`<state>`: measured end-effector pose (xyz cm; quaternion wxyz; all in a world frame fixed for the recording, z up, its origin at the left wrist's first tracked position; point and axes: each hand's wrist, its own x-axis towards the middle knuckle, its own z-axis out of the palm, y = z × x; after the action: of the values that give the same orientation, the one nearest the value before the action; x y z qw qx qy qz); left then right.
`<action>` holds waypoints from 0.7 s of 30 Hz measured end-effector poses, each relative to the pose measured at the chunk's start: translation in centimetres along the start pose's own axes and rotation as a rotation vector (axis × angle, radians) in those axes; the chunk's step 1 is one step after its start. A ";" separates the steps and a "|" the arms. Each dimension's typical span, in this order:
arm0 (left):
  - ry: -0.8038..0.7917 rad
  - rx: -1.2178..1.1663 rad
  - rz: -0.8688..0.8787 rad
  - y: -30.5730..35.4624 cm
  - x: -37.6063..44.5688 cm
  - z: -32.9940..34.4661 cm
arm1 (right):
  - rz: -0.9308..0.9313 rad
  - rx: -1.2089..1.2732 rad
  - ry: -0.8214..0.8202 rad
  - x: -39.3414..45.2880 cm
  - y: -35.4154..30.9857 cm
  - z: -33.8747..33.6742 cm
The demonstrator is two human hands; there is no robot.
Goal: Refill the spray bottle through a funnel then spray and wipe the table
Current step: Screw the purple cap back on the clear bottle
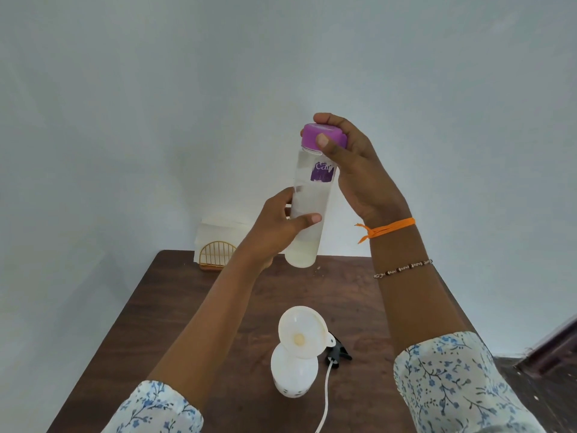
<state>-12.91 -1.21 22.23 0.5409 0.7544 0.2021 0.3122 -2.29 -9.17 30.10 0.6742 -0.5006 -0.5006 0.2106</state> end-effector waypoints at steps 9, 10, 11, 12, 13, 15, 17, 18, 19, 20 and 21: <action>0.196 0.225 -0.040 0.2 0.0 2.1 | -0.015 -0.126 0.197 -0.3 -0.2 1.1; 0.209 0.252 -0.041 0.3 -0.1 2.2 | -0.012 -0.120 0.212 -0.3 -0.2 1.2; 0.220 0.273 -0.038 0.4 -0.1 2.2 | -0.009 -0.108 0.225 -0.4 -0.2 1.3; 0.231 0.291 -0.034 0.6 -0.2 2.3 | -0.006 -0.098 0.236 -0.4 -0.2 1.3; 0.243 0.307 -0.031 0.6 -0.2 2.4 | -0.002 -0.093 0.247 -0.4 -0.1 1.4; 0.272 0.319 -0.032 0.7 -0.4 2.6 | 0.006 -0.099 0.266 -0.5 0.0 1.5; 0.293 0.322 -0.030 0.8 -0.6 2.8 | 0.013 -0.119 0.278 -0.4 0.0 1.7; 0.300 0.328 -0.025 0.8 -0.6 2.9 | 0.012 -0.129 0.278 -0.4 0.0 1.7; 0.304 0.337 -0.016 0.8 -0.6 2.9 | 0.007 -0.134 0.274 -0.3 0.1 1.6; 0.306 0.345 -0.005 0.7 -0.5 2.8 | -0.001 -0.134 0.269 -0.3 0.1 1.6; 0.303 0.352 0.004 0.6 -0.5 2.8 | -0.009 -0.129 0.262 -0.3 0.1 1.5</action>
<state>-11.37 -3.62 22.11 0.3636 0.7820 0.3311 0.3830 -3.72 -8.66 29.88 0.7009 -0.5640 -0.4230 0.1079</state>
